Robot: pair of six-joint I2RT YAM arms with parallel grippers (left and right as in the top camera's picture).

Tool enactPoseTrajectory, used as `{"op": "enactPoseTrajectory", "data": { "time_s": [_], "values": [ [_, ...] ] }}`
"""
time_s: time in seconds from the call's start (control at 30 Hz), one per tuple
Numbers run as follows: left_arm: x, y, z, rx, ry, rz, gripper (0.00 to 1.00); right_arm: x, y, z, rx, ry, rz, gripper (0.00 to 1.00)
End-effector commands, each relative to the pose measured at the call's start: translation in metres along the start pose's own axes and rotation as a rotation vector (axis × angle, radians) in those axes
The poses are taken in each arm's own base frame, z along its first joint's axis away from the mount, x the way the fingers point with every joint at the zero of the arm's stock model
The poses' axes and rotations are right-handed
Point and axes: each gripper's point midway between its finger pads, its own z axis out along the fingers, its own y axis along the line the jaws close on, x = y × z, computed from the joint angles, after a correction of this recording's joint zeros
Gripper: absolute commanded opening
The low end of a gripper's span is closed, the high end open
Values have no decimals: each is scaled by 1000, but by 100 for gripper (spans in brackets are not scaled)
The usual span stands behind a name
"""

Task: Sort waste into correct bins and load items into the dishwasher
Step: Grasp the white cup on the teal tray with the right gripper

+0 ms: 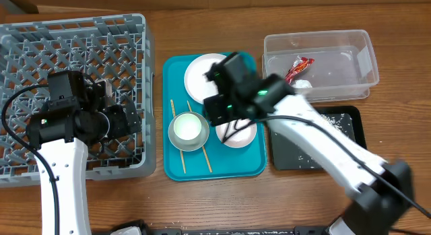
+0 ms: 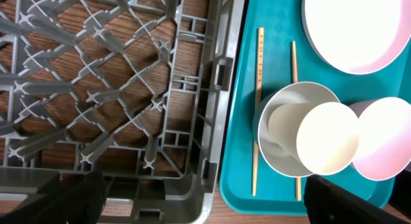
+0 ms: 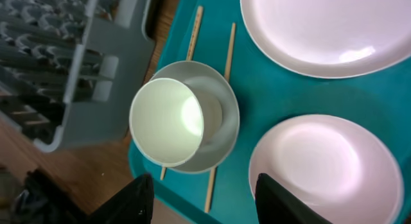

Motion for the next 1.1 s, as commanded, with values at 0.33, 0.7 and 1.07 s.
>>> {"op": "enactPoseTrajectory", "data": {
  "time_s": [0.33,0.7,1.07],
  "values": [
    [-7,-3,-5,13,-24,6,100,23,-10,80,75,124,101,33],
    [-7,-3,-5,13,-24,6,100,26,-7,85,53,147,106,4],
    [-8,-7,-5,38,-26,8,100,-44,-36,-36,53,-121,195,4]
  ]
}}
